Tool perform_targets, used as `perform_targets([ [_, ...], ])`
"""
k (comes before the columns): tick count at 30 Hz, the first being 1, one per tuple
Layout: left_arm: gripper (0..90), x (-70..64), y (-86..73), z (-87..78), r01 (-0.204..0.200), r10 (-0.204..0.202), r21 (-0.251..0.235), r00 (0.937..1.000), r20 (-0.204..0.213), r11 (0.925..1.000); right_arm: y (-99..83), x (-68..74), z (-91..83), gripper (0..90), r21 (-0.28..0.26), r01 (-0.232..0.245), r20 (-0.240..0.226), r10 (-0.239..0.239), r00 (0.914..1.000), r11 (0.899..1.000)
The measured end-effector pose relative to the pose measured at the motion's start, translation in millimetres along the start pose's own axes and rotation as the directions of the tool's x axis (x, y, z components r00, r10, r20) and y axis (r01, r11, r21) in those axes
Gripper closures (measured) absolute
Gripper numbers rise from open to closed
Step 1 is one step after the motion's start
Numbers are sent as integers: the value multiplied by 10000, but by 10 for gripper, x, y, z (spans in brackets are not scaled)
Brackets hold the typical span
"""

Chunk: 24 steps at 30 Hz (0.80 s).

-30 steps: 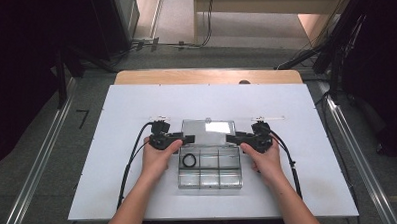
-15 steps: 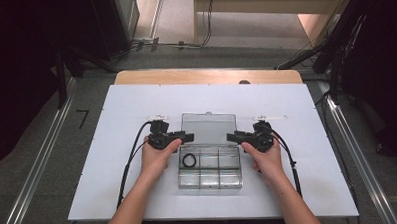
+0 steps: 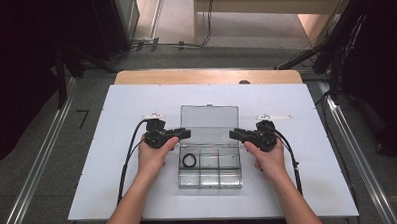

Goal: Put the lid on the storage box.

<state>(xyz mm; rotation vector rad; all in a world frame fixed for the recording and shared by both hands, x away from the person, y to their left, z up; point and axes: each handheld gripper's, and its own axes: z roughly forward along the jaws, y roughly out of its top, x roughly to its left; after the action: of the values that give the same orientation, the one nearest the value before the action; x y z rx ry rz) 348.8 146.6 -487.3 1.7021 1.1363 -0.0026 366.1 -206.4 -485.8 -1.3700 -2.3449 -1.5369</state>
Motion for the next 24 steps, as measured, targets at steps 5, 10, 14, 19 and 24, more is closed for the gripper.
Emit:
perform_targets([
  [5, 694, -28, 10, -46, -374, 375, -109, 9992, 104, 9992, 7, 26, -54, 687, -122, 458, -58, -459, 9989, 9989],
  [10, 730, -46, 17, -94, -722, 725, -112, 9970, 269, 9973, -3, 48, -101, 727, -304, 897, -180, -903, 9958, 9955],
  [14, 732, -61, 19, -114, -902, 905, -111, 9953, 345, 9959, -13, 66, -133, 748, -376, 1172, -211, -1181, 9928, 9924],
  [19, 715, -101, 48, -131, -1253, 1254, -64, 9917, 270, 9921, -38, 92, -155, 751, -572, 1671, -81, -1678, 9858, 9843],
  [24, 654, -189, 113, -188, -1636, 1640, -667, 9865, 4, 9843, -50, 119, -180, 756, -683, 2030, -22, -2036, 9790, 9768],
])
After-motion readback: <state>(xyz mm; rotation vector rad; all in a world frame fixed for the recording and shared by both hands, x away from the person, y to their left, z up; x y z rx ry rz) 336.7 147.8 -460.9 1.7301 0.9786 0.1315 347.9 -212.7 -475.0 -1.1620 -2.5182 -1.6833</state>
